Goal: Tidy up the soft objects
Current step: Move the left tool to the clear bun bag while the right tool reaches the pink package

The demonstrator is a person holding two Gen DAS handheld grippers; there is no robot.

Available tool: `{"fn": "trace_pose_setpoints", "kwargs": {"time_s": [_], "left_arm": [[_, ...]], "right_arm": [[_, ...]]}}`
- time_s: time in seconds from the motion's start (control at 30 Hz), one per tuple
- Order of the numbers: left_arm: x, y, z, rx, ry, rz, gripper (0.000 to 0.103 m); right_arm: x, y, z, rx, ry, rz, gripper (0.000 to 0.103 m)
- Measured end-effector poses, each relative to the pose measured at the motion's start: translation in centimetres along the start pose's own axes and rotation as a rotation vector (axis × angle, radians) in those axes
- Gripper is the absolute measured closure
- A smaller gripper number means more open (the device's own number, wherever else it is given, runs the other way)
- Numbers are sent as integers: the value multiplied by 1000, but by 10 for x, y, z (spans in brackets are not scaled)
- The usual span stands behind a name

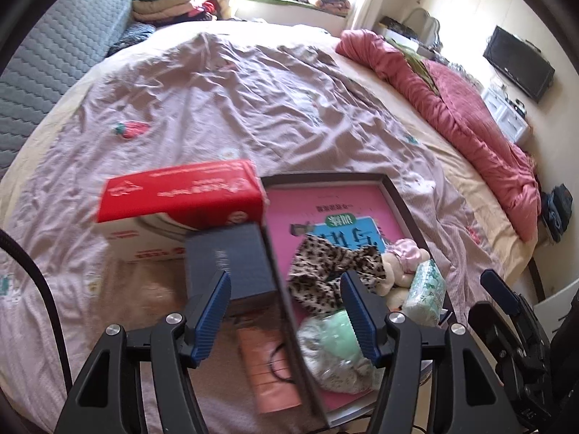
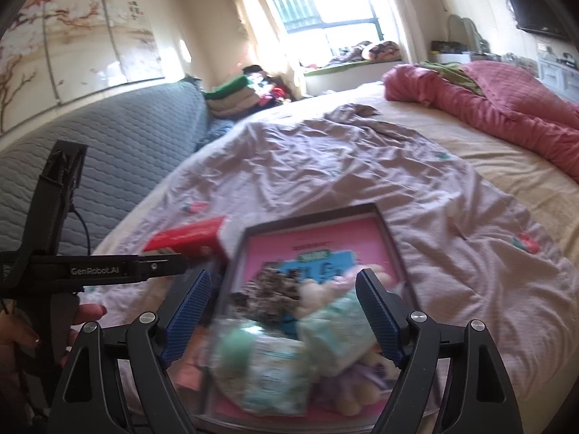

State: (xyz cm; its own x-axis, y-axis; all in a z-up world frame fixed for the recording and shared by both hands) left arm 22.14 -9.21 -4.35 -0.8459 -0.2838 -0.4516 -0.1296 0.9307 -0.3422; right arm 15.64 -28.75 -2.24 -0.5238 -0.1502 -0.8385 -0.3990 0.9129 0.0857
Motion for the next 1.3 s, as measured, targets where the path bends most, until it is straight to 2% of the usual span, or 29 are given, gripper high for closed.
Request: {"fn": "trace_pose_setpoints", "kwargs": {"time_s": [0.17,0.3,0.5,0.6,0.83,1.07,1.2,1.27,1.3], "left_arm": [[-1,26,-22,-20,-36,-24,41],[-1,53,-37,-66,-68,-40,41],[0,101,-44,-125,-64,-61,40],[4,119,-44,-128,-50,-69,40],[12,156,-36,-122,-41,-115,41],[13,174,-11,-94,-4,-140,40],[9,176,7,-60,20,-156,40],[8,173,13,-45,30,-152,41],[8,171,18,-36,36,-150,41]], "right_arm": [[-12,28,-3,-108,-14,31,18],[-16,61,2,-170,29,-8,18],[-12,117,15,-140,119,-144,18],[-3,137,26,-148,172,-157,18],[21,162,64,-143,310,-128,18],[44,173,98,-86,422,-189,19],[55,174,119,-56,487,-201,28],[58,176,126,-30,509,-219,39],[60,176,130,-14,523,-231,42]]}}
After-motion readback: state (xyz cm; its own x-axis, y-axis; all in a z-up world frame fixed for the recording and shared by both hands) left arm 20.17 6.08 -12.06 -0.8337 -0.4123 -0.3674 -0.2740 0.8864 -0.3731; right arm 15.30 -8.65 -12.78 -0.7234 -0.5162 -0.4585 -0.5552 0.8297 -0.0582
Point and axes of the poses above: each gripper's, at about its wrist camera, not at the fingertips, and z roughly the way its jaws point, y to its left, x to its underside, the point moved 5 cm from there along z, roughly the way its jaws point, and after that the axes turned 15 degrees about -z, right-handed, at the moved point
